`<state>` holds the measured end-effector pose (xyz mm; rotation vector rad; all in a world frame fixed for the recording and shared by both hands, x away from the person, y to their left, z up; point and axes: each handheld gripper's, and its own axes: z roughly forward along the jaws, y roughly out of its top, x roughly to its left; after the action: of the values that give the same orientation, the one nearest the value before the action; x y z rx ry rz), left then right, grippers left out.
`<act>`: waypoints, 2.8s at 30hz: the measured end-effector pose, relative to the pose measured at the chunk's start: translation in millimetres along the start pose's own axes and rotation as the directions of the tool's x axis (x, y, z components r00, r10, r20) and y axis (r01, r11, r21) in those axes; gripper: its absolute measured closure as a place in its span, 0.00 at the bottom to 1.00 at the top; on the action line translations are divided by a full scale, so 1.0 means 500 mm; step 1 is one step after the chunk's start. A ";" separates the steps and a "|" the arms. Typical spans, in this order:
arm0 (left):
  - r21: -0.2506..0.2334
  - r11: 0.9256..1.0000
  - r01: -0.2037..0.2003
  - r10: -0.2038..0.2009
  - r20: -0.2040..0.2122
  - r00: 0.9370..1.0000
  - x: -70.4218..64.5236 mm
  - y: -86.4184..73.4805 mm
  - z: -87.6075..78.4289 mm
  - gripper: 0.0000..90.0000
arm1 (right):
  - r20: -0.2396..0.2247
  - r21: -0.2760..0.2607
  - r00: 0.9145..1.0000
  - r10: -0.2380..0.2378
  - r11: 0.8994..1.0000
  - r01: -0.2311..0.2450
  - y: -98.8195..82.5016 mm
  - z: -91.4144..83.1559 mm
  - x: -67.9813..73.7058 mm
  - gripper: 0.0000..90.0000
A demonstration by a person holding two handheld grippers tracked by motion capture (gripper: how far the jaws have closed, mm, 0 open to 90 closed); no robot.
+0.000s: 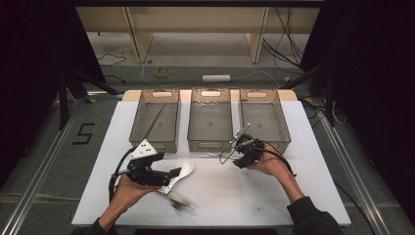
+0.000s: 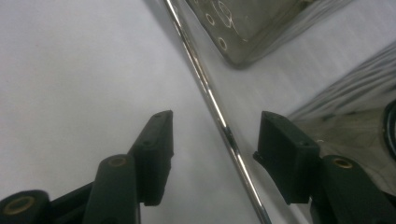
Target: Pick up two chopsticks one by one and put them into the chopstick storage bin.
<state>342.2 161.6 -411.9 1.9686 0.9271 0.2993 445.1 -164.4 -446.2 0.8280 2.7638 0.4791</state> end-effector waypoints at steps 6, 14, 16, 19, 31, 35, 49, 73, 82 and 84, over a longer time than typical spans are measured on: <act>0.005 1.000 -0.021 0.021 0.009 1.000 -0.013 -0.005 -0.003 0.17 | -0.008 0.026 1.000 0.013 1.000 -0.013 0.001 0.011 -0.009 0.60; 0.010 1.000 -0.022 0.022 0.006 1.000 -0.012 -0.009 -0.005 0.17 | 0.010 0.043 1.000 -0.028 0.999 0.028 0.005 0.014 -0.004 0.65; 0.010 1.000 -0.021 0.021 0.006 1.000 -0.012 -0.010 -0.005 0.17 | 0.016 0.049 0.999 -0.040 0.998 0.039 0.007 0.016 -0.001 0.66; 0.013 1.000 -0.017 0.017 0.006 1.000 -0.012 -0.011 -0.005 0.17 | 0.030 0.064 0.999 -0.045 0.997 0.043 0.010 0.021 0.002 0.67; 0.020 1.000 -0.020 0.020 0.010 1.000 -0.015 -0.012 -0.003 0.18 | -0.025 0.103 0.999 -0.033 0.994 0.035 0.016 0.031 -0.011 0.77; 0.021 0.999 -0.027 0.027 0.013 1.000 -0.017 -0.012 -0.003 0.18 | -0.043 0.121 0.999 -0.028 0.992 0.033 0.019 0.031 -0.010 0.82; 0.024 0.999 -0.031 0.030 0.011 0.999 -0.019 -0.013 -0.002 0.18 | -0.074 0.180 0.994 -0.075 0.980 0.088 0.030 0.033 -0.004 0.89; 0.045 0.999 -0.029 0.029 0.010 1.000 -0.017 -0.015 0.005 0.18 | -0.125 0.188 0.974 -0.188 0.960 0.209 0.034 0.013 0.011 0.96; 0.050 0.998 -0.040 0.039 0.020 0.999 -0.016 -0.009 0.015 0.18 | -0.129 0.134 0.961 -0.246 0.956 0.262 0.039 -0.039 0.039 0.96; 0.054 0.998 -0.045 0.044 0.023 0.999 -0.017 -0.007 0.022 0.18 | -0.123 0.121 0.957 -0.263 0.953 0.277 0.041 -0.049 0.049 0.96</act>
<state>340.9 149.6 -419.6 2.0404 0.8868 0.2794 427.8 -140.4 -418.6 0.4476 2.9738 0.2918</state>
